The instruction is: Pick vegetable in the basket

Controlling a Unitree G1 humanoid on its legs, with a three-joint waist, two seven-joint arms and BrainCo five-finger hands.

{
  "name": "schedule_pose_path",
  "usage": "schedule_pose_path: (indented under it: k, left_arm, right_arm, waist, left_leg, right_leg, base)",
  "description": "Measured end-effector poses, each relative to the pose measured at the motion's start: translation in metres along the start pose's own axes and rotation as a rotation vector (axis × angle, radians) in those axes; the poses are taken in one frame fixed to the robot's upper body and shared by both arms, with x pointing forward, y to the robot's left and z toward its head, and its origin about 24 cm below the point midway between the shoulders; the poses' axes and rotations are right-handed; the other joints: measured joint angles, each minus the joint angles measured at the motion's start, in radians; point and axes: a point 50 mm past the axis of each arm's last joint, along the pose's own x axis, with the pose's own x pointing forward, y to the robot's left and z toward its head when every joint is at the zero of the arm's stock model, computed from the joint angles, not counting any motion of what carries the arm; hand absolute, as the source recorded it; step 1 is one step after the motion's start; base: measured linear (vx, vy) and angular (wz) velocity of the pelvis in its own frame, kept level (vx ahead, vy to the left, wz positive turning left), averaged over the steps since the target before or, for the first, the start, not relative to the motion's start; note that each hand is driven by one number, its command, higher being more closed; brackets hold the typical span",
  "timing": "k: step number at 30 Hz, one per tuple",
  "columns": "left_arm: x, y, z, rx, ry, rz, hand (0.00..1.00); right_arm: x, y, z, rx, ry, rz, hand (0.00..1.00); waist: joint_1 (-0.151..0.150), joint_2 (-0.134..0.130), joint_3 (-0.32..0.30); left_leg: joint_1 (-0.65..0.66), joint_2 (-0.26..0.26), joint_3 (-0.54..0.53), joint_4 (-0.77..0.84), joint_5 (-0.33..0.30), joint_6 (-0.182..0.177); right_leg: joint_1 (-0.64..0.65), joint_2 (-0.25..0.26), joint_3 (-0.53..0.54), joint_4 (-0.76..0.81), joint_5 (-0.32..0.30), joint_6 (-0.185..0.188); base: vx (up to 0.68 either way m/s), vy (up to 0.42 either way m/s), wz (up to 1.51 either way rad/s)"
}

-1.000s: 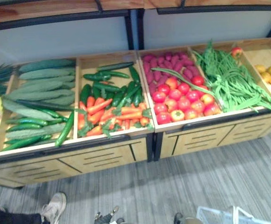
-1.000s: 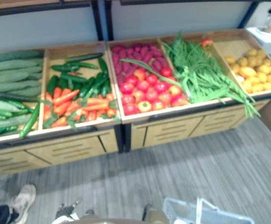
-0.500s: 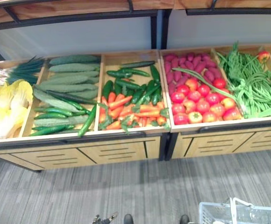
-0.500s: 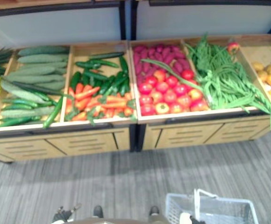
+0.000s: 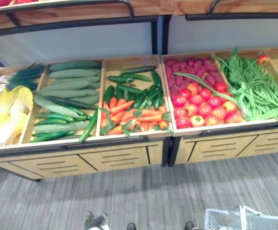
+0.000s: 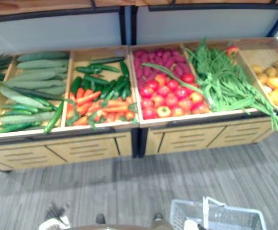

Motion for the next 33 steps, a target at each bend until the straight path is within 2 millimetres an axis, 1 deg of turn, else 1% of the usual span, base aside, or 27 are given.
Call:
schedule_pose_path:
  k: [1,2,3,4,5,6,7,8,9,10,12,13,15,17,18,20,22,24,25,26,28,29,33]
  left_arm:
    - [0.000,0.004,0.034,-0.028,-0.159,0.038,0.00]
    - [-0.002,0.008,0.059,-0.030,-0.275,0.063,0.00]
    - [-0.008,0.011,0.088,-0.012,-0.413,0.094,0.00]
    - [-0.012,0.010,0.101,0.002,-0.481,0.106,0.00]
    - [-0.023,0.009,0.127,0.021,-0.614,0.126,0.00]
    - [-0.034,0.005,0.149,0.056,-0.734,0.129,0.00]
    - [-0.038,0.003,0.157,0.091,-0.788,0.123,0.00]
    - [-0.043,-0.003,0.171,0.169,-0.875,0.108,0.00]
    - [-0.043,-0.008,0.182,0.235,-0.933,0.100,0.00]
    - [-0.042,-0.010,0.187,0.262,-0.957,0.099,0.00]
    - [-0.036,-0.019,0.205,0.368,-1.039,0.117,0.00]
    - [-0.033,-0.021,0.209,0.402,-1.053,0.119,0.00]
    - [-0.025,-0.029,0.217,0.495,-1.084,0.107,0.00]
    - [-0.021,-0.044,0.231,0.561,-1.124,0.069,0.00]
    - [-0.019,-0.047,0.235,0.574,-1.129,0.060,0.00]
    - [-0.010,-0.053,0.247,0.643,-1.137,0.052,0.00]
    - [-0.007,-0.060,0.257,0.705,-1.156,0.056,0.00]
    - [-0.007,-0.070,0.265,0.718,-1.174,0.045,0.00]
    - [-0.008,-0.077,0.270,0.717,-1.185,0.036,0.00]
    - [-0.011,-0.081,0.276,0.729,-1.206,0.032,0.00]
    - [-0.016,-0.089,0.285,0.755,-1.249,0.031,0.00]
    - [-0.022,-0.098,0.292,0.762,-1.288,0.021,0.00]
    - [-0.036,-0.115,0.305,0.771,-1.363,0.002,0.00]
  right_arm:
    - [-0.001,-0.002,-0.001,0.004,-0.005,-0.004,1.00]
    - [-0.001,-0.003,-0.001,0.001,-0.008,-0.007,1.00]
    - [-0.003,-0.005,-0.003,-0.004,-0.014,-0.010,1.00]
    - [-0.003,-0.005,-0.004,-0.006,-0.017,-0.010,1.00]
    - [-0.004,-0.005,-0.004,-0.014,-0.024,-0.007,1.00]
    - [-0.004,-0.005,-0.003,-0.017,-0.032,-0.004,1.00]
    - [-0.004,-0.004,-0.002,-0.021,-0.035,-0.002,1.00]
    - [-0.004,-0.004,0.000,-0.025,-0.043,0.001,1.00]
    - [-0.003,-0.003,0.001,-0.035,-0.050,0.010,1.00]
    - [-0.003,-0.001,0.002,-0.042,-0.055,0.016,1.00]
    - [-0.002,0.001,0.008,-0.060,-0.071,0.040,1.00]
    - [-0.002,0.002,0.010,-0.065,-0.079,0.049,1.00]
    - [0.001,0.003,0.019,-0.087,-0.104,0.063,1.00]
    - [0.003,0.002,0.030,-0.108,-0.142,0.073,1.00]
    - [0.004,0.003,0.034,-0.109,-0.154,0.075,1.00]
    - [0.005,0.007,0.050,-0.123,-0.207,0.088,1.00]
    - [0.005,0.009,0.058,-0.134,-0.247,0.097,1.00]
    - [0.005,0.010,0.067,-0.134,-0.286,0.098,1.00]
    - [0.005,0.012,0.072,-0.135,-0.303,0.103,1.00]
    - [0.005,0.015,0.079,-0.140,-0.327,0.112,1.00]
    - [0.003,0.018,0.086,-0.140,-0.358,0.119,1.00]
    - [0.002,0.019,0.091,-0.143,-0.383,0.124,1.00]
    - [-0.001,0.023,0.098,-0.152,-0.426,0.135,1.00]
  waist:
    - [0.005,0.003,0.001]
    - [0.005,0.006,-0.001]
    - [0.003,0.009,-0.005]
    - [0.003,0.009,-0.006]
    - [0.004,0.009,-0.009]
    - [0.005,0.008,-0.011]
    - [0.004,0.007,-0.014]
    - [0.004,0.006,-0.018]
    - [0.000,0.005,-0.019]
    - [-0.002,0.004,-0.020]
    - [-0.005,-0.003,-0.029]
    - [-0.005,-0.004,-0.029]
    - [-0.010,-0.004,-0.028]
    - [-0.014,-0.004,-0.023]
    - [-0.015,-0.004,-0.014]
    - [-0.035,-0.004,0.015]
    - [-0.036,-0.004,0.027]
    - [-0.040,-0.005,0.053]
    - [-0.046,-0.007,0.061]
    - [-0.060,-0.008,0.068]
    - [-0.061,-0.014,0.080]
    - [-0.061,-0.015,0.093]
    - [-0.061,-0.015,0.112]
  left_leg:
    - [0.000,-0.001,0.002,0.000,0.002,-0.001]
    - [0.003,-0.001,0.003,0.000,0.002,0.000]
    - [0.002,-0.002,0.007,0.000,0.001,-0.001]
    - [0.002,-0.002,0.012,0.000,0.000,-0.003]
    - [0.003,-0.002,0.021,0.000,-0.002,-0.004]
    - [0.003,-0.001,0.028,0.000,-0.005,-0.006]
    - [0.001,0.000,0.032,-0.001,-0.005,-0.007]
    - [0.000,0.001,0.042,-0.001,-0.007,-0.008]
    - [0.003,0.003,0.047,-0.001,-0.007,-0.007]
    - [0.003,0.004,0.051,-0.001,-0.007,-0.007]
    - [0.001,0.009,0.074,0.000,-0.007,-0.008]
    - [0.000,0.010,0.083,0.000,-0.007,-0.008]
    - [-0.011,0.010,0.096,0.001,-0.007,-0.007]
    - [-0.036,0.008,0.126,0.005,-0.006,-0.006]
    - [-0.037,0.008,0.136,0.005,-0.006,-0.006]
    - [-0.043,0.008,0.165,0.005,-0.006,-0.006]
    - [-0.063,0.008,0.193,0.005,-0.006,-0.006]
    - [-0.069,0.008,0.217,0.005,-0.006,-0.006]
    - [-0.077,0.009,0.228,0.005,-0.006,-0.006]
    - [-0.091,0.010,0.235,0.005,-0.005,-0.007]
    - [-0.099,0.012,0.259,0.005,-0.005,-0.007]
    - [-0.103,0.014,0.278,0.005,-0.006,-0.008]
    - [-0.107,0.030,0.312,0.005,-0.012,-0.016]
  right_leg:
    - [-0.002,-0.001,0.001,0.004,0.003,-0.002]
    - [-0.001,-0.003,0.002,0.009,0.004,0.001]
    - [-0.002,-0.005,0.004,0.016,0.004,0.003]
    - [-0.002,-0.005,0.006,0.015,0.004,0.004]
    - [-0.004,-0.005,0.010,0.015,0.004,0.004]
    - [-0.007,-0.004,0.016,0.015,0.004,0.004]
    - [-0.013,-0.003,0.021,0.016,0.004,0.004]
    - [-0.021,0.000,0.030,0.017,0.004,0.004]
    - [-0.023,0.002,0.035,0.017,0.005,0.004]
    - [-0.026,0.004,0.041,0.017,0.005,0.004]
    - [-0.056,0.012,0.069,0.023,0.008,0.001]
    - [-0.064,0.014,0.077,0.024,0.010,0.000]
    - [-0.092,0.018,0.101,0.028,0.016,0.000]
    - [-0.139,0.021,0.134,0.027,0.031,-0.001]
    - [-0.145,0.023,0.143,0.027,0.035,-0.001]
    - [-0.173,0.029,0.174,0.028,0.044,-0.002]
    - [-0.212,0.035,0.202,0.029,0.056,-0.003]
    - [-0.233,0.041,0.228,0.028,0.065,-0.004]
    - [-0.250,0.045,0.244,0.029,0.069,-0.004]
    - [-0.269,0.047,0.250,0.032,0.072,-0.004]
    - [-0.290,0.054,0.274,0.034,0.080,-0.007]
    - [-0.306,0.056,0.291,0.034,0.083,-0.008]
    - [-0.328,0.071,0.315,0.037,0.088,-0.011]
  base:
    - [0.00,0.000,0.00]
    - [0.04,0.005,-0.04]
    - [0.03,0.006,-0.04]
    - [0.03,0.008,-0.10]
    - [0.03,0.008,-0.13]
    - [0.03,0.006,-0.14]
    - [0.02,0.002,-0.18]
    - [0.03,-0.004,-0.19]
    - [0.03,-0.005,-0.18]
    - [0.03,-0.006,-0.22]
    - [0.04,-0.007,-0.33]
    - [0.02,-0.009,-0.39]
    - [0.00,-0.003,-0.35]
    - [0.00,0.006,-0.39]
    - [0.00,0.005,-0.38]
    - [-0.02,0.002,-0.39]
    - [0.00,-0.005,-0.43]
    - [0.02,-0.007,-0.41]
    - [0.02,-0.009,-0.29]
    - [0.02,-0.011,-0.28]
    - [0.02,-0.011,-0.33]
    - [0.03,-0.003,-0.39]
    - [0.03,-0.015,-0.23]
